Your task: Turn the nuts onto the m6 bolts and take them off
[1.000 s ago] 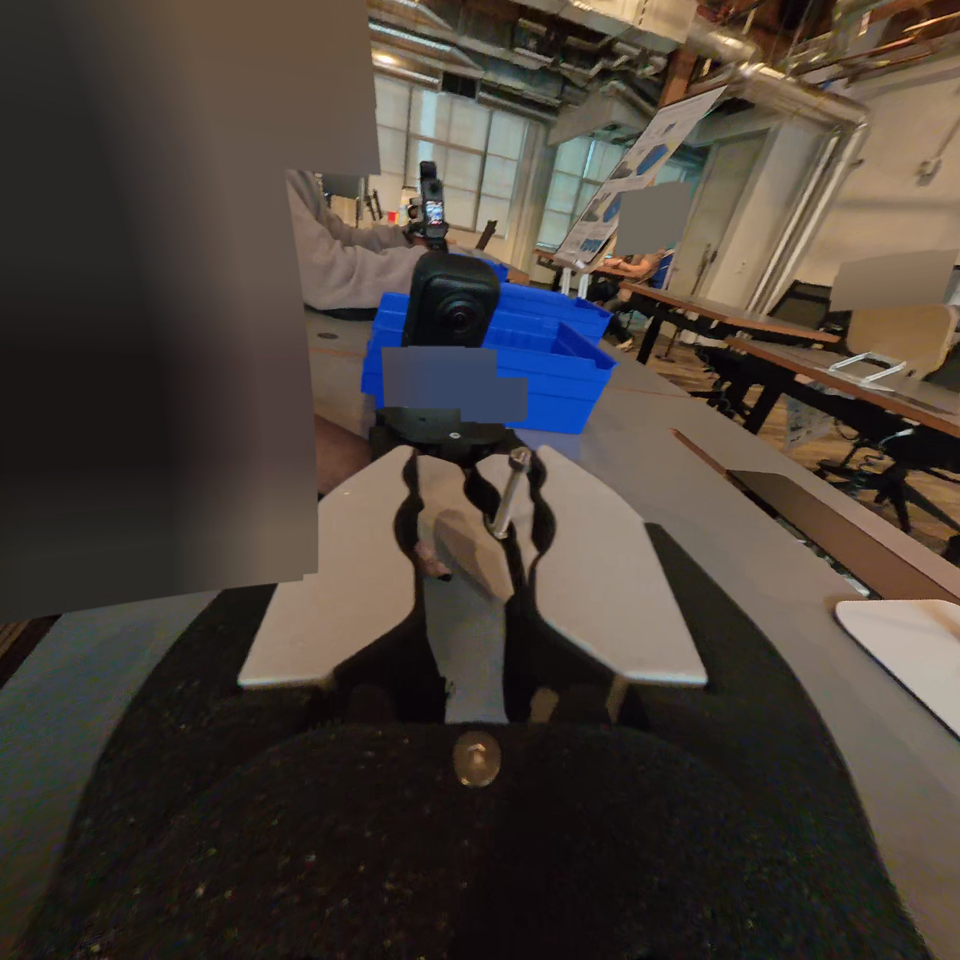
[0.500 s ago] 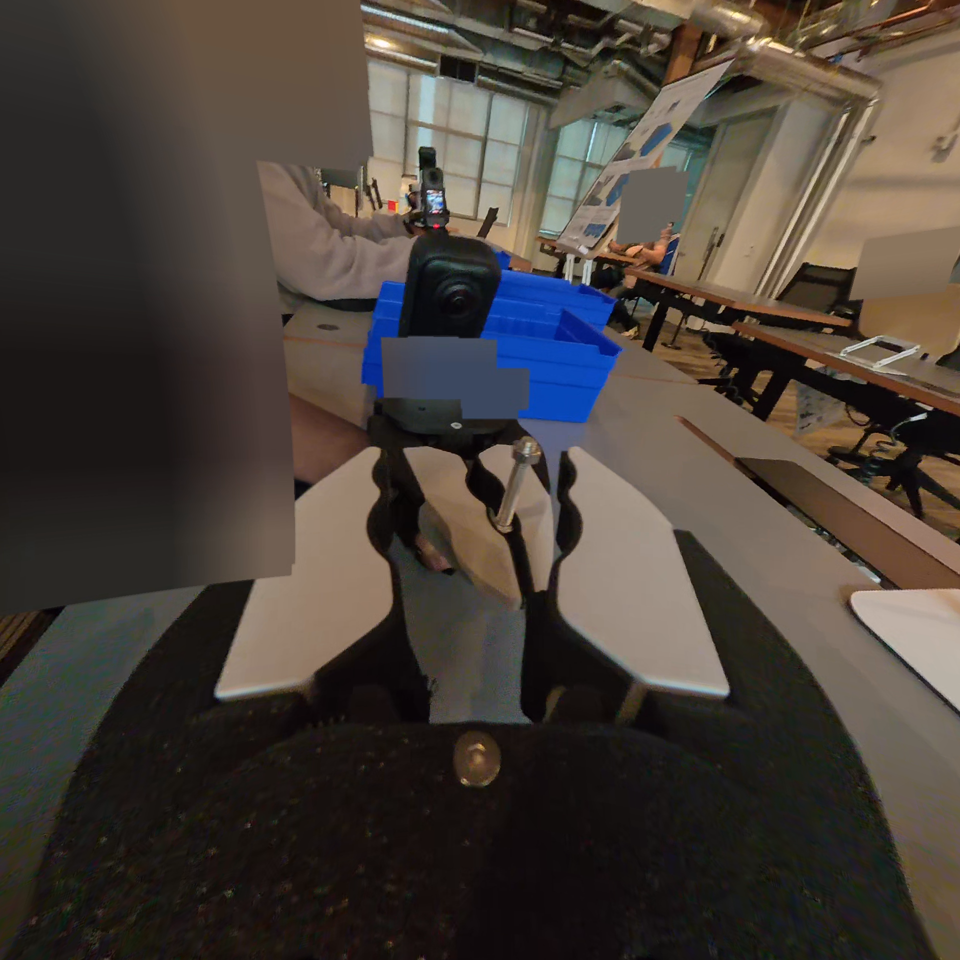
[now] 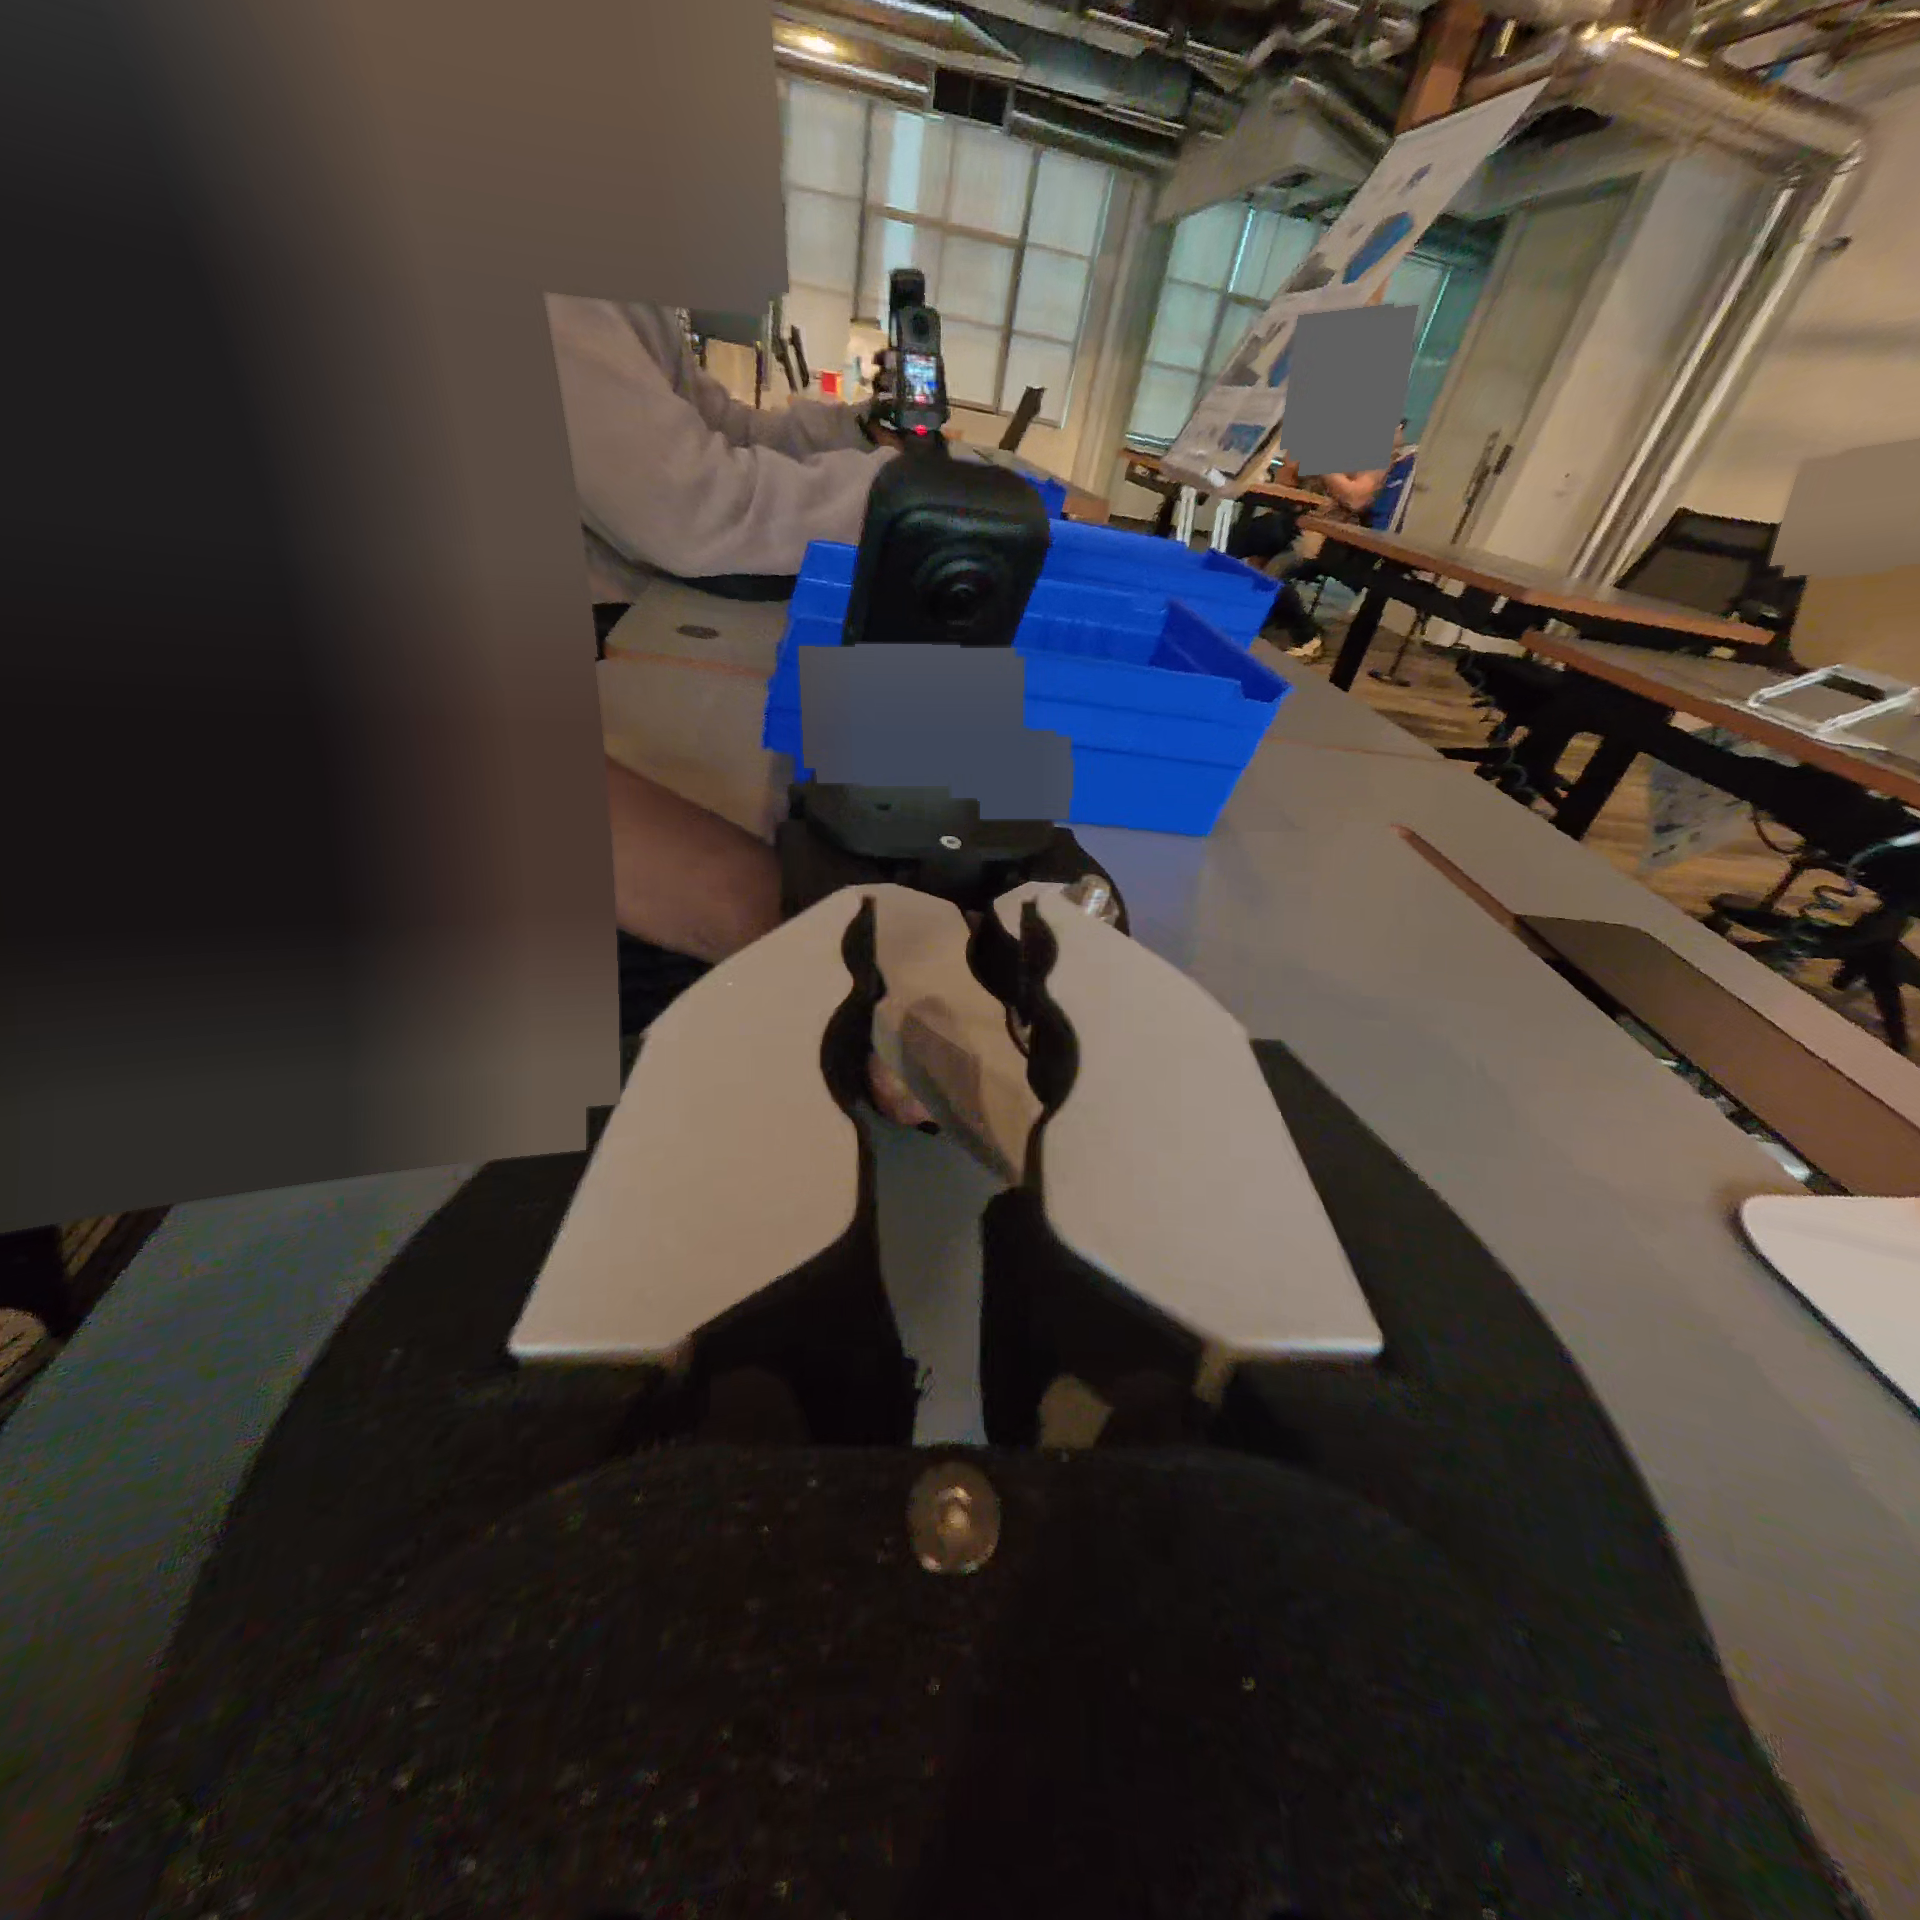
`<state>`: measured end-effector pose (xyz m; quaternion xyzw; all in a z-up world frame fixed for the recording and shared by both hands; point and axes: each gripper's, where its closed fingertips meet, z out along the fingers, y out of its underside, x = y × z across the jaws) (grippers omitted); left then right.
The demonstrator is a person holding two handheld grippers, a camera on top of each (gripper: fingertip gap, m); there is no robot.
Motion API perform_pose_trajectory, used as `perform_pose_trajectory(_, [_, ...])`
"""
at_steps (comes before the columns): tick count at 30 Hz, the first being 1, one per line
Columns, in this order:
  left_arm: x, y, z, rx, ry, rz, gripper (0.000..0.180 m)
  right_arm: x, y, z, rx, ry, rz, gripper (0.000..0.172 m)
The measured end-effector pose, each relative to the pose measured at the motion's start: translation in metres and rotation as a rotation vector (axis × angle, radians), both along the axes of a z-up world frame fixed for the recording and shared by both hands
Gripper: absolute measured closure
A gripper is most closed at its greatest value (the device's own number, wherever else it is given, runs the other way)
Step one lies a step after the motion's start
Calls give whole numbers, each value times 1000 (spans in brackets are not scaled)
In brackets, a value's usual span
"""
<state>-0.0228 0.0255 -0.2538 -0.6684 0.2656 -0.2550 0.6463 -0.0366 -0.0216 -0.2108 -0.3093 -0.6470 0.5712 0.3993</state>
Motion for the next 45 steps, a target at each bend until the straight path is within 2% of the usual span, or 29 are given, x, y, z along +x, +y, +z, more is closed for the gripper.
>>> perform_pose_trajectory(2, [-1, 0, 0, -2, -8, 0, 178, 0, 5, 4, -36, 10, -16, 146])
perform_pose_trajectory(5, [0, 0, 0, -4, -1, 0, 178, -5, 10, 4, -43, 23, -53, 121])
perform_pose_trajectory(6, [0, 0, 0, -4, 0, 1, 178, -5, 8, 2, -40, 9, -43, 119])
perform_pose_trajectory(8, [-1, 1, 0, -5, -6, 7, 178, -4, 4, -1, -21, -11, -27, 131])
perform_pose_trajectory(9, [-2, 1, 0, -5, -10, 10, 178, -2, 2, -1, -11, -10, -9, 146])
perform_pose_trajectory(11, [-2, 2, 0, -8, -13, 13, 178, 1, 1, 1, -23, -10, 3, 153])
perform_pose_trajectory(12, [-2, 1, 0, -7, -11, 11, 178, 0, 3, 3, -29, -5, -7, 152])
perform_pose_trajectory(15, [-1, 1, 0, -7, -5, 6, 178, -5, 11, 4, -45, 19, -55, 123])
perform_pose_trajectory(16, [-1, 1, 0, -7, -6, 6, 178, -6, 10, 2, -43, 10, -51, 117])
perform_pose_trajectory(17, [-1, 1, 0, -7, -7, 7, 178, -6, 8, 0, -37, -6, -39, 119])
perform_pose_trajectory(20, [-2, 1, 0, -7, -10, 9, 178, -1, 1, -1, -12, -16, 2, 148])
perform_pose_trajectory(21, [-2, 1, 0, -7, -11, 9, 178, 0, 1, 0, -21, -18, 4, 151])
perform_pose_trajectory(23, [-1, 1, 0, -7, -8, 7, 178, -2, 4, 1, -33, -12, -13, 148])
perform_pose_trajectory(25, [-1, 1, 0, -7, -8, 7, 178, -5, 9, 2, -42, 6, -50, 126])
perform_pose_trajectory(27, [-1, 1, 0, -8, -9, 8, 178, -6, 7, -1, -37, -10, -38, 120])
perform_pose_trajectory(28, [-1, 1, 0, -8, -10, 8, 178, -5, 5, -3, -29, -23, -26, 124])
perform_pose_trajectory(30, [-2, 1, 0, -8, -11, 10, 178, -1, 1, -2, -14, -21, 3, 149])
perform_pose_trajectory(31, [-2, 2, 0, -9, -12, 10, 178, 0, 0, 0, -23, -21, 8, 152])
perform_pose_trajectory(33, [-2, 1, 0, -9, -10, 10, 178, -1, 4, 1, -34, -19, -7, 150])
perform_pose_trajectory(36, [-1, 1, 0, -8, -9, 9, 178, -6, 8, 0, -39, -5, -46, 120])
perform_pose_trajectory(37, [-2, 1, 0, -8, -9, 9, 178, -6, 7, -2, -34, -18, -43, 117])
perform_pose_trajectory(38, [-2, 2, 0, -9, -9, 10, 178, -6, 5, -4, -22, -32, -31, 124])
perform_pose_trajectory(40, [-2, 2, 0, -8, -10, 10, 178, -1, 0, -3, -10, -25, 3, 148])
perform_pose_trajectory(41, [-2, 2, 0, -8, -11, 10, 178, 0, 0, -1, -18, -24, 5, 151])
perform_pose_trajectory(43, [-2, 1, 0, -9, -9, 10, 178, -1, 4, -1, -24, -25, -9, 151])
perform_pose_trajectory(45, [-2, 2, 0, -9, -9, 10, 178, -4, 10, 0, -37, -10, -48, 135])
